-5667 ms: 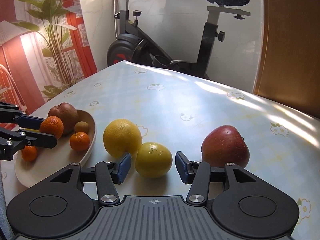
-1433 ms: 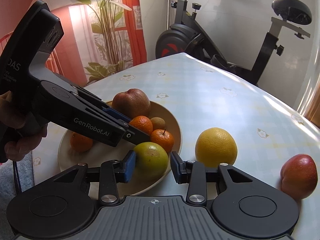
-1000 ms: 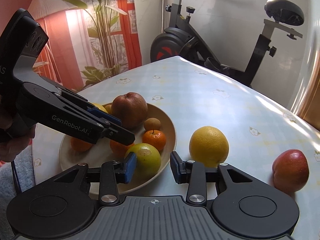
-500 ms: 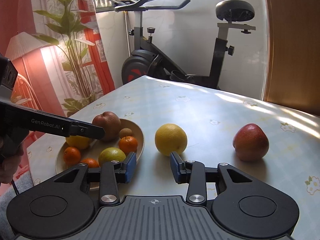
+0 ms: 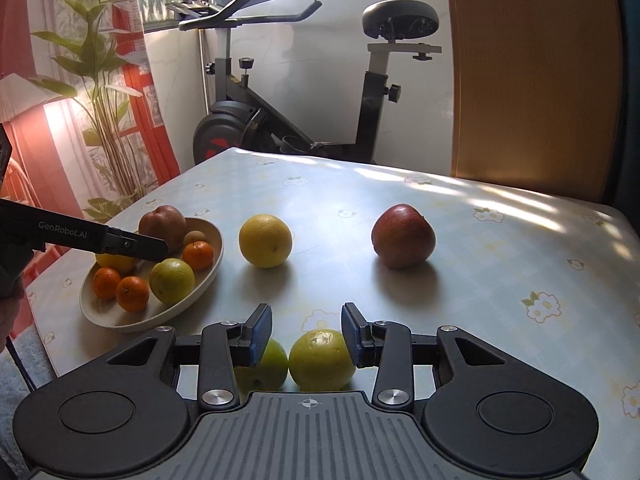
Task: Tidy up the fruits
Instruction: 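Lift both grippers away from the plate toward the loose fruits, then close the left gripper on a green apple while the right closes on a yellow-green grapefruit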
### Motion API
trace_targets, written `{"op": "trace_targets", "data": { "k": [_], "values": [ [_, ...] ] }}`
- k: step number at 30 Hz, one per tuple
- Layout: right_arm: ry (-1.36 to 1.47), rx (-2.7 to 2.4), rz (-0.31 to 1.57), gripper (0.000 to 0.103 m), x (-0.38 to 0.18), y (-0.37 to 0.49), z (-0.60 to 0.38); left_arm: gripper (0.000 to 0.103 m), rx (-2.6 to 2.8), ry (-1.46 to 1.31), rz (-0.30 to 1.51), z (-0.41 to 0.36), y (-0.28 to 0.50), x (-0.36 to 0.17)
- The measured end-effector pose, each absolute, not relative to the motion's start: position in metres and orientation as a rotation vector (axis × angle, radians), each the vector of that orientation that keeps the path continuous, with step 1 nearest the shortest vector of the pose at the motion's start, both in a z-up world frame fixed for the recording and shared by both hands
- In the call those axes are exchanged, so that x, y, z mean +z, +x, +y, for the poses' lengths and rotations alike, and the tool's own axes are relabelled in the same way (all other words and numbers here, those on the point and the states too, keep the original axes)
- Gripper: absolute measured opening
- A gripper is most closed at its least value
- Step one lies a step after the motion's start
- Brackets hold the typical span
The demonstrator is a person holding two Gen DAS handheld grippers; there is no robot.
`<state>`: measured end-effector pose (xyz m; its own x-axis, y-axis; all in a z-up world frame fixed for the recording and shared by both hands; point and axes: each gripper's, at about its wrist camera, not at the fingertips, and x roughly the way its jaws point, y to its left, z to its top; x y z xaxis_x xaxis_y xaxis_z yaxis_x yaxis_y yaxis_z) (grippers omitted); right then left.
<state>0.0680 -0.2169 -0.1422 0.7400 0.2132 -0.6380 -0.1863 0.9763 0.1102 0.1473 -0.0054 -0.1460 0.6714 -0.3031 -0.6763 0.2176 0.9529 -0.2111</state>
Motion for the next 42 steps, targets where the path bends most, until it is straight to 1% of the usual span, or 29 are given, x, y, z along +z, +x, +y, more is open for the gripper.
{"op": "trace_targets", "data": {
  "k": [7, 10, 17, 19, 20, 21, 32, 42],
  "values": [
    [0.02, 0.198, 0.72, 0.036, -0.148, 0.06, -0.224, 0.04, -0.341, -0.082, 0.781, -0.025, 0.138, -0.148],
    [0.037, 0.178, 0.723, 0.036, -0.15, 0.058, -0.233, 0.041, -0.383, -0.068, 0.79, -0.035, 0.138, -0.151],
    [0.064, 0.143, 0.732, 0.036, -0.156, 0.058, -0.248, 0.042, -0.489, -0.053, 0.842, -0.067, 0.144, -0.171],
    [0.07, 0.143, 0.731, 0.036, -0.158, 0.057, -0.251, 0.046, -0.505, -0.047, 0.845, -0.072, 0.144, -0.175],
    [0.073, 0.143, 0.731, 0.036, -0.159, 0.057, -0.252, 0.051, -0.513, -0.042, 0.845, -0.074, 0.143, -0.176],
    [0.077, 0.141, 0.732, 0.036, -0.159, 0.057, -0.253, 0.051, -0.52, -0.037, 0.846, -0.076, 0.143, -0.177],
    [0.101, 0.155, 0.73, 0.036, -0.163, 0.06, -0.257, 0.051, -0.559, 0.057, 0.902, -0.093, 0.144, -0.193],
    [0.102, 0.169, 0.733, 0.036, -0.163, 0.062, -0.252, 0.05, -0.547, 0.054, 0.908, -0.092, 0.144, -0.194]
  ]
}}
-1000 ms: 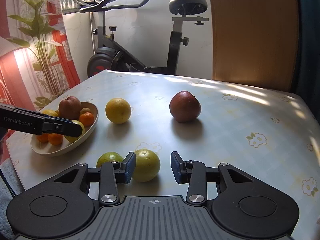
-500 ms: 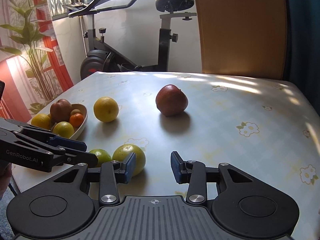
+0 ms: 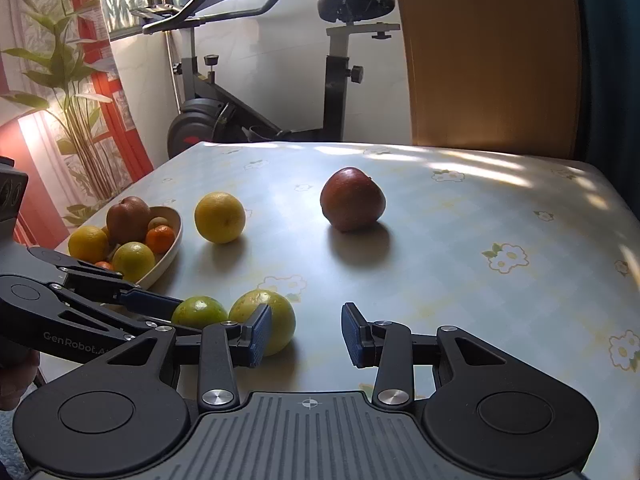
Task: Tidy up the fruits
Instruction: 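Close the left gripper on a green apple while the right closes on a yellow-green grapefruit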
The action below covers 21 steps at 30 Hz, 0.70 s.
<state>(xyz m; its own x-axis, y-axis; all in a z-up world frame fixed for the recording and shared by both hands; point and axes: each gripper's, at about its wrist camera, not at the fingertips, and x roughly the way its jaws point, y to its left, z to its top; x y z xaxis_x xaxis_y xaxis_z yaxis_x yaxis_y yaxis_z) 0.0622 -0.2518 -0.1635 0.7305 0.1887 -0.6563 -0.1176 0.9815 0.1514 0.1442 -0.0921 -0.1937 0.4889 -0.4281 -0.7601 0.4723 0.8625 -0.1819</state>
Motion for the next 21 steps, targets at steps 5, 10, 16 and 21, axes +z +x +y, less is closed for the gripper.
{"op": "trace_targets", "data": {
  "k": [5, 10, 16, 21],
  "values": [
    [0.098, 0.18, 0.729, 0.036, -0.163, 0.063, -0.248, 0.05, -0.528, 0.061, 0.899, -0.09, 0.143, -0.193],
    [0.1, 0.197, 0.731, 0.037, -0.164, 0.063, -0.245, 0.05, -0.495, 0.057, 0.872, -0.08, 0.136, -0.187],
    [0.088, 0.226, 0.732, 0.044, -0.168, 0.069, -0.234, 0.05, -0.426, 0.033, 0.836, -0.063, 0.131, -0.177],
    [0.055, 0.248, 0.746, 0.05, -0.177, 0.078, -0.221, 0.05, -0.37, 0.022, 0.793, -0.052, 0.128, -0.166]
  ]
}}
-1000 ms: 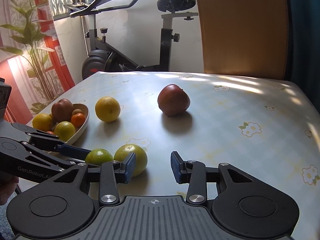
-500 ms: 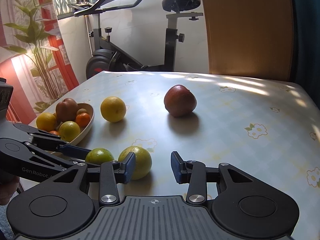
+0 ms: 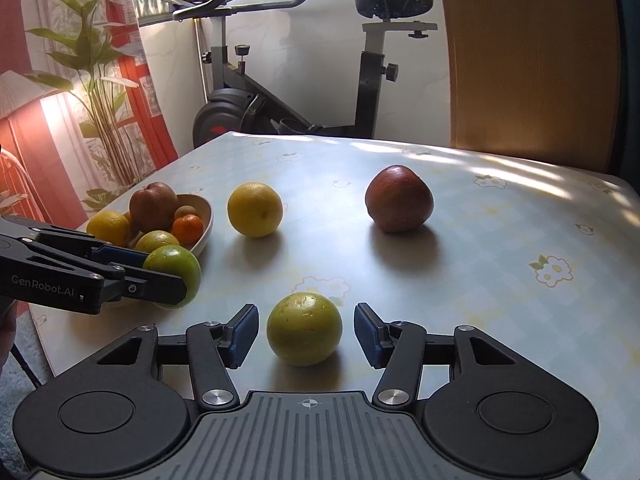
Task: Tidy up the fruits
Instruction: 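Close the left gripper on a green apple while the right closes on a yellow-green grapefruit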
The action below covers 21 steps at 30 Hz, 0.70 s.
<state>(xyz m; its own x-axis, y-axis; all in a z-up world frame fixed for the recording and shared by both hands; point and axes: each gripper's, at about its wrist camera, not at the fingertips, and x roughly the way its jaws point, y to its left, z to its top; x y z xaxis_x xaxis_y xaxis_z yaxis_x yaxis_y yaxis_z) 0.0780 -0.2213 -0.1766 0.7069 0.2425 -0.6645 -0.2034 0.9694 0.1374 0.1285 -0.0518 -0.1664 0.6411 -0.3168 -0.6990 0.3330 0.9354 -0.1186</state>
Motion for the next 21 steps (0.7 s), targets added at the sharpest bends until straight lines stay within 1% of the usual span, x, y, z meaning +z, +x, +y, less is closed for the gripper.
{"op": "trace_targets", "data": {
  "k": [8, 14, 21],
  "values": [
    [0.027, 0.237, 0.796, 0.049, -0.188, 0.091, -0.21, 0.05, -0.359, 0.012, 0.78, -0.047, 0.127, -0.163],
    [0.025, 0.228, 0.805, 0.044, -0.191, 0.091, -0.211, 0.05, -0.362, 0.001, 0.786, -0.046, 0.127, -0.164],
    [0.03, 0.224, 0.804, 0.044, -0.191, 0.092, -0.212, 0.05, -0.361, 0.002, 0.787, -0.047, 0.128, -0.165]
  ]
}}
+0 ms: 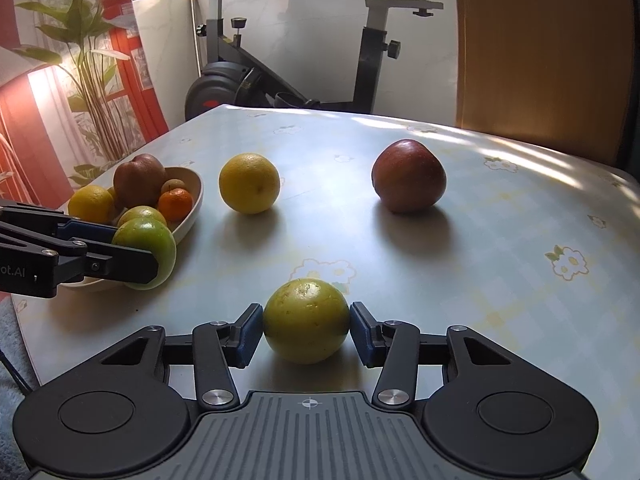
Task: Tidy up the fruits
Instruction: 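Close the left gripper on a green apple while the right closes on a yellow-green grapefruit, then carry the green apple and grapefruit over the cream plate with both grippers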
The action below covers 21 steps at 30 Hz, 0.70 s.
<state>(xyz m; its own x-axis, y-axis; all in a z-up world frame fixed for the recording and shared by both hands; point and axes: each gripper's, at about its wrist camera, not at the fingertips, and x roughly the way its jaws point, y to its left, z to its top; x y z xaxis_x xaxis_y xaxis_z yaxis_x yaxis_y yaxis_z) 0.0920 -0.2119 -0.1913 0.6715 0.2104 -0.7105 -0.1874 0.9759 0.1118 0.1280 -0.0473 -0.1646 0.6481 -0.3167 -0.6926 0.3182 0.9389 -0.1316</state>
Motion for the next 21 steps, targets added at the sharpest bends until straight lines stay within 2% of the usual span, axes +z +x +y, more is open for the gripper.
{"op": "trace_targets", "data": {
  "k": [21],
  "values": [
    [0.066, 0.22, 0.8, 0.043, -0.1883, 0.0894, -0.2158, 0.05, -0.377, 0.023, 0.772, -0.0475, 0.1264, -0.1633]
  ]
}}
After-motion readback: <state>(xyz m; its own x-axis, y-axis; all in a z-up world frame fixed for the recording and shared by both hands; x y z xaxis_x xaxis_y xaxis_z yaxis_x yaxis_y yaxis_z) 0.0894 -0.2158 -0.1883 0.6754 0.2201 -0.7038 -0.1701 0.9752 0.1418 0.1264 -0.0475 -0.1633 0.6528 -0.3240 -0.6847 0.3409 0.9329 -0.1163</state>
